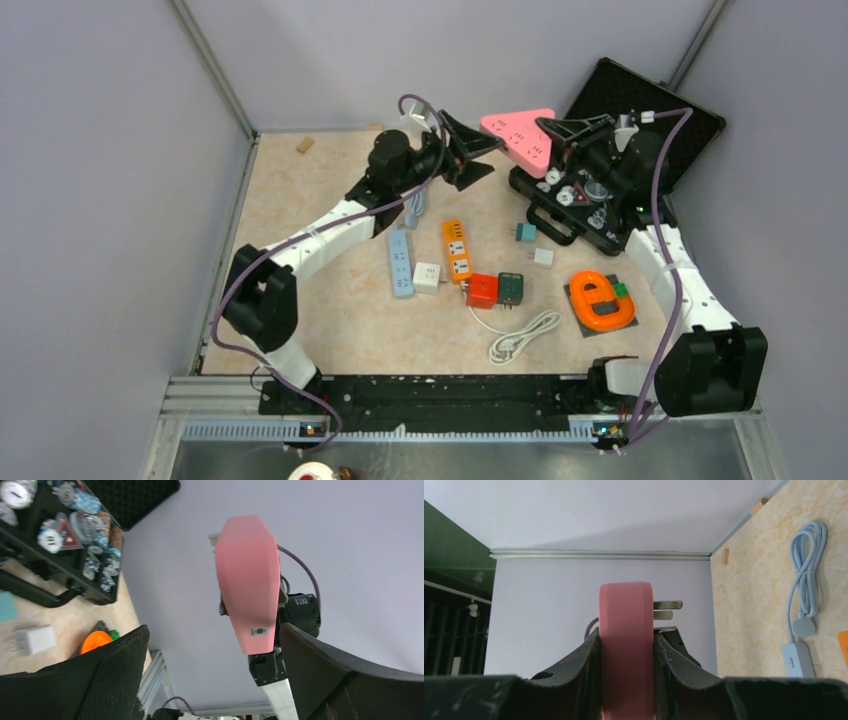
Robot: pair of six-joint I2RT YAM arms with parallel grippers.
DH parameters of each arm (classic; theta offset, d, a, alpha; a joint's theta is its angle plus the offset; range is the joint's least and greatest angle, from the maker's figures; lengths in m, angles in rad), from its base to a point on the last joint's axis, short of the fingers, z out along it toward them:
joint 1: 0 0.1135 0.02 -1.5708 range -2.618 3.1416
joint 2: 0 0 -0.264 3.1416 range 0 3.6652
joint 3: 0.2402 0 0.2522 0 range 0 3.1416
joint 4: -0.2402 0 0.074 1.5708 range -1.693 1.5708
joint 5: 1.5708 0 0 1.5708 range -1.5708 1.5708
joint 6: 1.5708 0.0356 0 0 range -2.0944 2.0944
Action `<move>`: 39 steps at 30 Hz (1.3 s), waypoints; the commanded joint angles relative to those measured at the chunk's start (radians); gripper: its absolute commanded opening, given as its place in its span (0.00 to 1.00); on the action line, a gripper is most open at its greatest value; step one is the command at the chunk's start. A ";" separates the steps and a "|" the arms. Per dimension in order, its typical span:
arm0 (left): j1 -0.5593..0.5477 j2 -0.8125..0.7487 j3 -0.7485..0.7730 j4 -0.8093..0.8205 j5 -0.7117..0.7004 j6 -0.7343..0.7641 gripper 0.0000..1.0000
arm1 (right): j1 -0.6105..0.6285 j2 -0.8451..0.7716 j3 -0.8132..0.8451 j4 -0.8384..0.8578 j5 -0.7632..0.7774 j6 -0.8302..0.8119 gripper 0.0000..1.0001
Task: Insert the plug
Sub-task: Pick up the plug from the center of the board.
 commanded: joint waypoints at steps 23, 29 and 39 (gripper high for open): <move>-0.063 0.166 0.352 -0.072 0.057 -0.095 0.00 | -0.013 -0.089 -0.039 -0.044 0.014 0.036 0.15; -0.024 0.114 0.314 -0.095 0.131 0.005 0.00 | -0.018 -0.056 -0.004 -0.187 -0.135 -0.143 0.68; 0.075 -0.006 0.187 -0.115 0.436 0.172 0.00 | -0.018 0.071 0.049 -0.161 -0.402 -0.263 0.89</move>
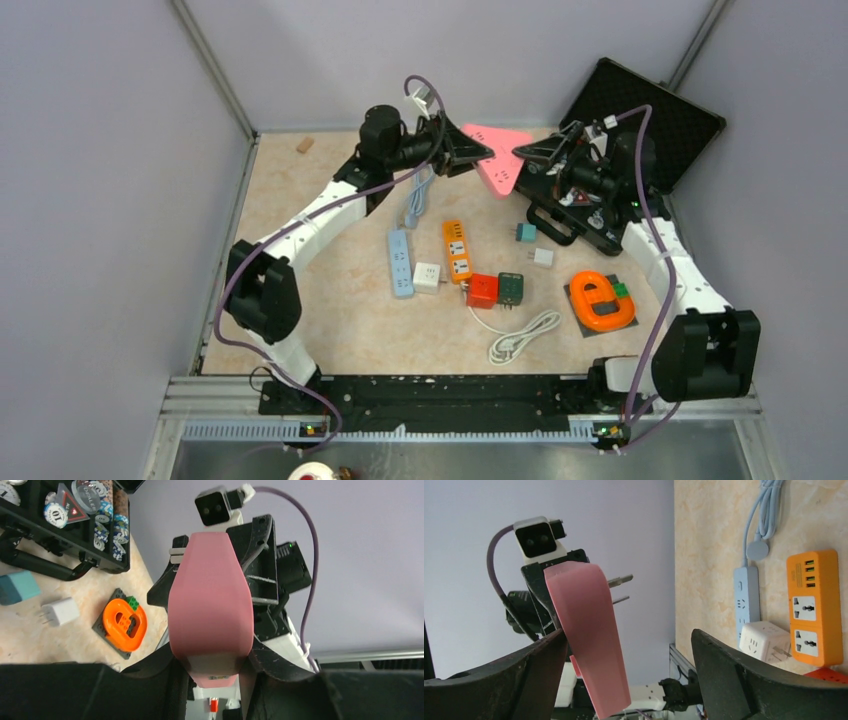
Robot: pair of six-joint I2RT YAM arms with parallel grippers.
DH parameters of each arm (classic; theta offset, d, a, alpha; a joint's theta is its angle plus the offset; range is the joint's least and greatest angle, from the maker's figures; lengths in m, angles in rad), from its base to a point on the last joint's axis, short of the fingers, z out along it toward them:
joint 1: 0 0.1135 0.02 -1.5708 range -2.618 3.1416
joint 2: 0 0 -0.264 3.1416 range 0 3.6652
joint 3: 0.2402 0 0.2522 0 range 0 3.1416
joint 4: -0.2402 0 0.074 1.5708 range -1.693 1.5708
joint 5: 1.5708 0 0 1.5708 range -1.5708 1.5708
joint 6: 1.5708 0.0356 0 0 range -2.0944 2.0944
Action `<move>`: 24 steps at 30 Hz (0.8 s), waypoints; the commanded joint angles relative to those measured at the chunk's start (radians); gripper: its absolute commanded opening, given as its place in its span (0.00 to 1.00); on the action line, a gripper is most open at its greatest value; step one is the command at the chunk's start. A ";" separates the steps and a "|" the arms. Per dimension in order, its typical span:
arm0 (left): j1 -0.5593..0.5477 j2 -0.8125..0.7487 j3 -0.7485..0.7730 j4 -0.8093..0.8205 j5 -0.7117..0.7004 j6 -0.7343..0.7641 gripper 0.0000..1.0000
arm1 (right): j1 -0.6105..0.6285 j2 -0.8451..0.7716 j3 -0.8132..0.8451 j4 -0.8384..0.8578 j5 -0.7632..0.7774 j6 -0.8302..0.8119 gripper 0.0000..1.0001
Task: Insert the plug
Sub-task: Pick up the plug from the center of the board.
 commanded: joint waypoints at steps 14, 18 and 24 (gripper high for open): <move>0.049 -0.116 -0.115 0.229 0.341 -0.023 0.00 | 0.080 0.066 0.110 0.072 -0.307 -0.130 0.52; 0.049 -0.125 -0.138 0.193 0.325 -0.002 0.06 | 0.080 0.054 0.101 0.096 -0.307 -0.120 0.00; 0.060 -0.170 -0.209 0.210 0.210 -0.042 0.69 | 0.079 -0.002 0.039 0.180 -0.215 -0.052 0.00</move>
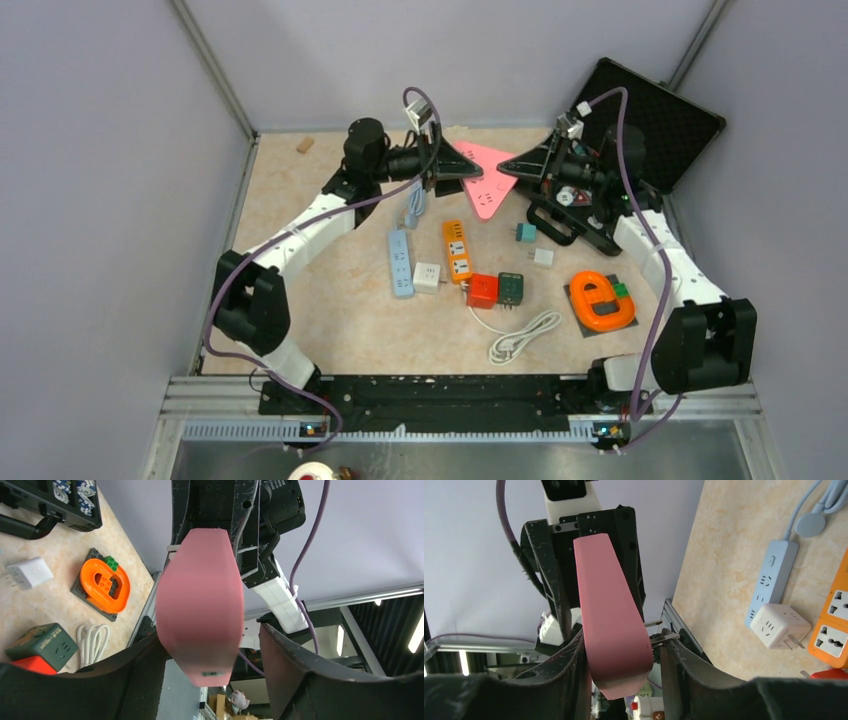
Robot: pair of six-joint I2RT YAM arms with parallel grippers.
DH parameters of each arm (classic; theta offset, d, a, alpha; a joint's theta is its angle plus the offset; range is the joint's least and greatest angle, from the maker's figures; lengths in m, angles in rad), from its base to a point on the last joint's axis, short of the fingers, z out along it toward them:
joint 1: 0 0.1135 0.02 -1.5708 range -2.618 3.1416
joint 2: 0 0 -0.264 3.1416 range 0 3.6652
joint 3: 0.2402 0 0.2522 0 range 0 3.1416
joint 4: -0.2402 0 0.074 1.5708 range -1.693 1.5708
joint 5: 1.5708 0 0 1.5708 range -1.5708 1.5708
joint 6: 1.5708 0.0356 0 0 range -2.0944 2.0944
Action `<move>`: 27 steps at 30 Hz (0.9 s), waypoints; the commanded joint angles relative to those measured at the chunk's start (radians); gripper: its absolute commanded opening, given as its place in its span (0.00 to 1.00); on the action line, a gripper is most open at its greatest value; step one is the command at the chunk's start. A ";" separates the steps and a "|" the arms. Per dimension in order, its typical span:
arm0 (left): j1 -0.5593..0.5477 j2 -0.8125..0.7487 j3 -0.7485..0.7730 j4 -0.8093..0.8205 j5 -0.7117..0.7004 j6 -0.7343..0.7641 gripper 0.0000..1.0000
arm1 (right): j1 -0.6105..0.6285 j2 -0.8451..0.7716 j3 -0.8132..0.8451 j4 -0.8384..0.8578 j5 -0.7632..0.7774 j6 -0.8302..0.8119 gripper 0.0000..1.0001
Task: Insert the plug
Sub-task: Pick up the plug from the center of the board.
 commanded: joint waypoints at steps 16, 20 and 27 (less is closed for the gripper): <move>-0.031 -0.088 -0.153 0.272 -0.229 -0.188 0.60 | 0.009 -0.107 -0.061 0.149 0.144 0.088 0.00; -0.034 -0.064 -0.124 0.263 -0.230 -0.190 0.49 | 0.008 -0.111 -0.074 0.149 0.150 0.088 0.00; -0.035 -0.076 -0.110 0.122 -0.263 -0.112 0.04 | 0.008 -0.108 -0.096 0.120 0.155 0.067 0.01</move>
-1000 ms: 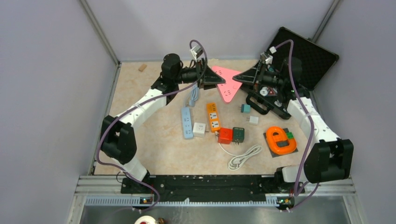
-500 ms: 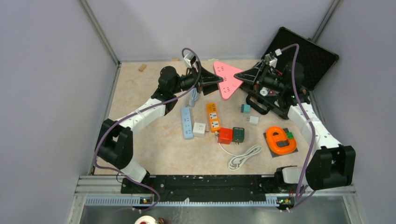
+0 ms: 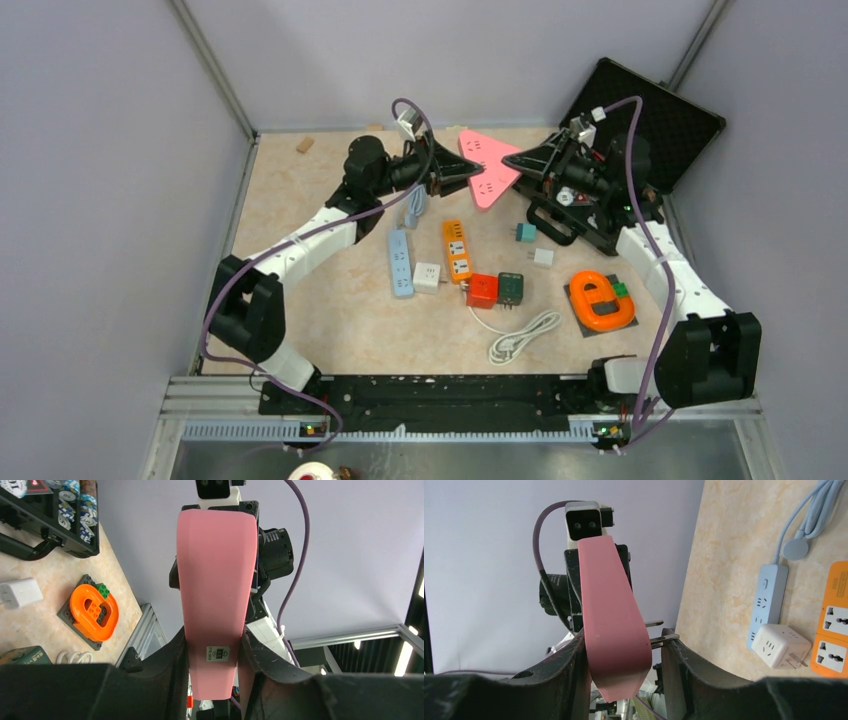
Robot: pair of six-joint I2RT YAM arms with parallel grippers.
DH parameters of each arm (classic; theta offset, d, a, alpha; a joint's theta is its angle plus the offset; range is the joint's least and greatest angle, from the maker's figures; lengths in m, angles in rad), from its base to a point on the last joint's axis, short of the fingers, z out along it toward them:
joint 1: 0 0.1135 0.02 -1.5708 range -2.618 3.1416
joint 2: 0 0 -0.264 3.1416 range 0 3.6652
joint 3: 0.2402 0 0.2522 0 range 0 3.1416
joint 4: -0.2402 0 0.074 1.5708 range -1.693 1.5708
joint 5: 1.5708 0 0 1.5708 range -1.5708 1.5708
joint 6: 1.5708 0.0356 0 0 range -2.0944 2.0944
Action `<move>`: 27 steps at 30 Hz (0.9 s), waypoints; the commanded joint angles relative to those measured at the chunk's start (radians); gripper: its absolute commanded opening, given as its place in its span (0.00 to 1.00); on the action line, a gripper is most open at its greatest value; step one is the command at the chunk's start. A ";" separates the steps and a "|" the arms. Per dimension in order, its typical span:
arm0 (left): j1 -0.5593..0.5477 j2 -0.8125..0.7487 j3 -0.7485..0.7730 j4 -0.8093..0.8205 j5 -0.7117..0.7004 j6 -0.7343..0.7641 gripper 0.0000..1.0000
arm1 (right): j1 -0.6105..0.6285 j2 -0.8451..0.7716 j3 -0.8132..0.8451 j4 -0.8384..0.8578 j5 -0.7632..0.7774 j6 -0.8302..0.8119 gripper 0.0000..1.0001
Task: Insert the plug
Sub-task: Pick up the plug from the center of the board, then move the plug to the center of the board.
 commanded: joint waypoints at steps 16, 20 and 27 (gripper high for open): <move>0.122 -0.154 0.105 -0.914 -0.292 0.596 0.00 | 0.068 0.195 0.129 -0.558 0.119 -0.581 0.82; 0.123 -0.115 0.120 -1.041 -0.335 0.682 0.00 | 0.147 0.355 0.256 -0.717 0.152 -0.728 0.74; 0.122 -0.028 0.103 -1.099 -0.404 0.762 0.00 | 0.322 0.571 0.512 -0.962 0.228 -0.930 0.48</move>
